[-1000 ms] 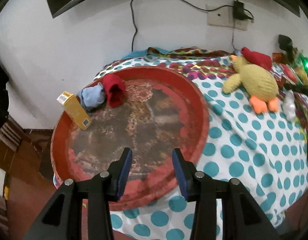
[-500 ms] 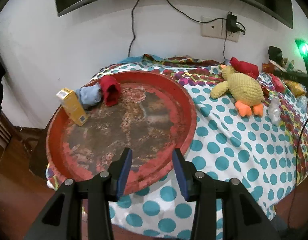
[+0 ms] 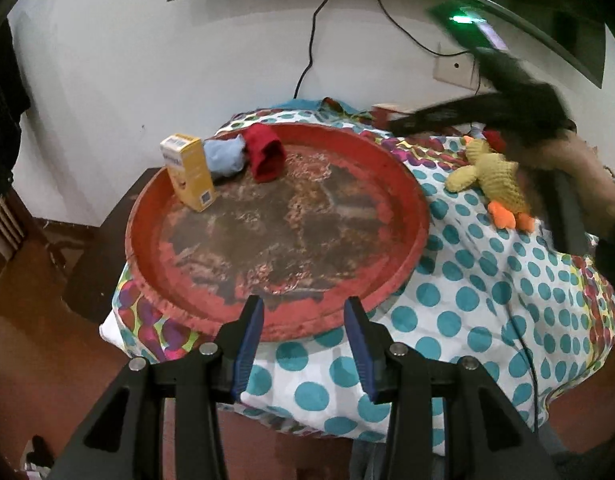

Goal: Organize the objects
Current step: 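Carry the cream QR-code box over the red tray and open the right gripper, then grasp the clear plastic bag on the sheet with the right gripper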

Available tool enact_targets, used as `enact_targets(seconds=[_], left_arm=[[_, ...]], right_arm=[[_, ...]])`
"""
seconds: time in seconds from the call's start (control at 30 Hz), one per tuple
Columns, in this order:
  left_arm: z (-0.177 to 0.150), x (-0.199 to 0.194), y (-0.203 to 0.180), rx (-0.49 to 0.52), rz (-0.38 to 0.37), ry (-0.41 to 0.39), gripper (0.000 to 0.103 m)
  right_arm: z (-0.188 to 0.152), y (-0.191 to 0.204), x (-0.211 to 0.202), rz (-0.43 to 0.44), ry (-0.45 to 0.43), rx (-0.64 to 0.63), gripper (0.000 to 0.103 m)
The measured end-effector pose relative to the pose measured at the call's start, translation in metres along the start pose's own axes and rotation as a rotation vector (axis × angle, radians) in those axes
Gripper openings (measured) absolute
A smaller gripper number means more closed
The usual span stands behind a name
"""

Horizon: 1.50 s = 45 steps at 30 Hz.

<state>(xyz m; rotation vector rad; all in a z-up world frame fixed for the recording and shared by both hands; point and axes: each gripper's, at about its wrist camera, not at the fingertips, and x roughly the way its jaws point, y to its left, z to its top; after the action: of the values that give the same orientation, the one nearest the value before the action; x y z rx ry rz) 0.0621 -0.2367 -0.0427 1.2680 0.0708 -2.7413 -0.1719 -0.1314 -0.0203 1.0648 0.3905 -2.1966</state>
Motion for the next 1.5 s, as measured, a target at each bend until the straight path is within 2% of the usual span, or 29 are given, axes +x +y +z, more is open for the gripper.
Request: enact_targets(seconds=[0.2,0.33,0.6,0.67,0.7,0.73,0.83,0.97,1.1,1.2,1.4,1.5], left_arm=[[-0.003,0.007,0.016,-0.043,-0.032,0.041,0.042],[-0.004,0.009,0.019,-0.038,-0.01,0.048,0.042],[-0.002,0.014,0.021,-0.022,0.015,0.074,0.043],[-0.001,0.015,0.021,-0.027,0.015,0.078,0.042],[-0.001,0.016,0.02,-0.03,0.02,0.082,0.042],[0.0,0.016,0.019,-0.031,0.02,0.086,0.042],[0.003,0.014,0.015,-0.027,0.02,0.079,0.042],[0.011,0.007,0.005,-0.001,0.011,0.053,0.042],[0.018,0.005,-0.018,0.035,-0.035,0.036,0.042],[0.02,0.004,-0.043,0.078,-0.052,0.019,0.042],[0.021,0.007,-0.088,0.131,-0.121,0.03,0.043],[0.021,0.011,-0.106,0.151,-0.144,0.037,0.043]], right_arm=[[0.03,0.029,0.068,0.024,0.089,-0.022,0.028],[0.041,0.034,0.101,0.024,0.13,-0.016,0.028],[0.053,0.04,0.13,0.012,0.158,-0.031,0.029],[0.054,0.04,0.134,0.019,0.168,-0.026,0.042],[0.053,0.04,0.133,0.03,0.163,-0.021,0.057],[0.051,0.04,0.13,0.029,0.153,-0.023,0.064],[0.048,0.04,0.115,0.022,0.119,-0.038,0.064],[0.033,0.03,0.061,0.012,0.025,-0.05,0.064],[-0.002,-0.004,-0.002,0.022,-0.048,0.019,0.068],[-0.033,-0.037,-0.041,-0.002,-0.071,0.085,0.068],[-0.102,-0.099,-0.101,-0.178,-0.065,0.135,0.068],[-0.138,-0.135,-0.12,-0.215,-0.028,0.223,0.068]])
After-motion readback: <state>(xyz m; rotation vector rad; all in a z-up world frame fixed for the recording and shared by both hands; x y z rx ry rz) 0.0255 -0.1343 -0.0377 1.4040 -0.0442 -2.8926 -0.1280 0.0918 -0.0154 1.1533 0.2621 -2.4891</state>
